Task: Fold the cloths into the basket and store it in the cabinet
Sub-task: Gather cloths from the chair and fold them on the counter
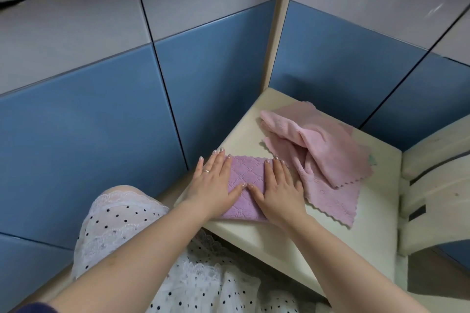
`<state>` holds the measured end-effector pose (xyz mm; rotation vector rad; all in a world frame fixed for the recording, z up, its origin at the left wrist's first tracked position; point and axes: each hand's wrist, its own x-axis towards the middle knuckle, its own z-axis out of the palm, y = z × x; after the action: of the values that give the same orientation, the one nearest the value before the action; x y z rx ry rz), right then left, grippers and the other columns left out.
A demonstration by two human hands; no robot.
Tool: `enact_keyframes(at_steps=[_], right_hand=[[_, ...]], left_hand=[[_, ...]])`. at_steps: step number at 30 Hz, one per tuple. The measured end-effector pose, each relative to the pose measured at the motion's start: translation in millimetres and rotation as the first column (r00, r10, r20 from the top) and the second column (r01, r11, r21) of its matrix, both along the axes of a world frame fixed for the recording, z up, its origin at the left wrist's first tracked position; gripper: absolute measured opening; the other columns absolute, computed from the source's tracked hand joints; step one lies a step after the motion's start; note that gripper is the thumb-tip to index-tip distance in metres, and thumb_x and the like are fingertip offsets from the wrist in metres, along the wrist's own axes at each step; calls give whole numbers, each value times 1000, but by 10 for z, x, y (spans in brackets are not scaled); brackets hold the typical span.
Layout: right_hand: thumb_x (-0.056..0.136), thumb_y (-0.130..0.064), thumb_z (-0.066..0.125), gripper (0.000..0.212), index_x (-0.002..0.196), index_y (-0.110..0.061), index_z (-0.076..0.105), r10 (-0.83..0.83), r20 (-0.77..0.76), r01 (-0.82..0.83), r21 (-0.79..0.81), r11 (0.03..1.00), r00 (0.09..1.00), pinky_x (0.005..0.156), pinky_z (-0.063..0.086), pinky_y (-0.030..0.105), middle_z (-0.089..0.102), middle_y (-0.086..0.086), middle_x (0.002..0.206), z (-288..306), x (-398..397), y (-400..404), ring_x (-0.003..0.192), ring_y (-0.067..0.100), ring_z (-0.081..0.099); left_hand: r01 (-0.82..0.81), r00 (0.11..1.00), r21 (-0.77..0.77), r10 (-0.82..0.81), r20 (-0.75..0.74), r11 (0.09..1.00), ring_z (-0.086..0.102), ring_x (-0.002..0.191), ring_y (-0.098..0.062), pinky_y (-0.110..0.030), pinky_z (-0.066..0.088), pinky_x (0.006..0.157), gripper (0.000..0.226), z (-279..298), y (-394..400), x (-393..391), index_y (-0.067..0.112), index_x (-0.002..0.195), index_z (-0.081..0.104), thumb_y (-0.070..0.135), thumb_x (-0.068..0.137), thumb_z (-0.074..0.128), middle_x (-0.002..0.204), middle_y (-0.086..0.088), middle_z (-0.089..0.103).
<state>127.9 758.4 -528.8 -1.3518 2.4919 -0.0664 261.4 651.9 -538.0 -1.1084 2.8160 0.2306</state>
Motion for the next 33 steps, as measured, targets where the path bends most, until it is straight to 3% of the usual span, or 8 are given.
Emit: enact_keyframes(at_steps=[7,15,19,21,24,28,30,33], right_hand=[[91,-39,52,63,146,-21,27,-140,285,241,-357,902,948,105,36,37,44,1,144,145,-113,289,131,19,41],[89,-15,59,52,137,-18,40,-221,801,631,-236,739,557,57,39,20,57,0,79,239,-33,244,63,11,50],[84,-10,62,35,113,-29,55,-209,868,715,-210,667,450,68,43,32,59,3,106,222,40,207,91,23,61],[85,-9,61,25,97,-30,60,-178,887,716,-211,666,426,69,43,33,59,0,112,278,88,188,95,23,61],[88,-3,58,18,94,-19,64,-86,905,706,-263,657,417,71,42,29,63,2,107,557,125,61,90,17,58],[91,1,54,23,87,-17,69,74,896,640,-368,674,437,82,47,35,68,0,98,1125,168,-178,92,18,59],[91,-1,55,27,85,-20,73,158,878,572,-422,703,452,91,50,40,69,3,106,1444,197,-336,96,21,62],[92,-12,57,23,90,-28,74,255,823,477,-514,713,507,81,55,32,66,-4,112,2033,318,-558,103,21,62]], left_hand=[[-152,966,102,169,-193,983,6,147,-18,-43,-3,118,67,167,65,367,20,151,11,52,96,30,157,1,18],[-145,906,329,259,-336,933,36,135,-17,-37,17,118,47,276,211,398,21,142,39,29,97,45,144,2,43],[-148,833,506,382,-399,850,45,126,-13,-27,37,102,45,350,245,383,22,139,45,24,94,53,141,5,44],[-154,750,641,511,-420,752,49,124,-13,-25,41,97,45,410,238,390,22,136,48,17,92,56,138,5,47],[-13,457,918,819,-348,397,58,110,-15,-28,52,83,42,585,154,445,19,129,55,2,90,56,127,-2,58],[352,245,932,953,-175,81,67,87,-22,-33,58,66,37,1042,-24,619,14,113,61,-11,90,47,105,-11,67],[457,236,884,945,-226,97,69,80,-22,-33,59,64,37,1347,-134,713,15,109,62,-12,90,45,99,-12,70],[448,160,837,892,-422,316,68,87,-20,-33,58,74,37,1906,-297,939,16,110,64,-10,88,49,103,-9,70]])
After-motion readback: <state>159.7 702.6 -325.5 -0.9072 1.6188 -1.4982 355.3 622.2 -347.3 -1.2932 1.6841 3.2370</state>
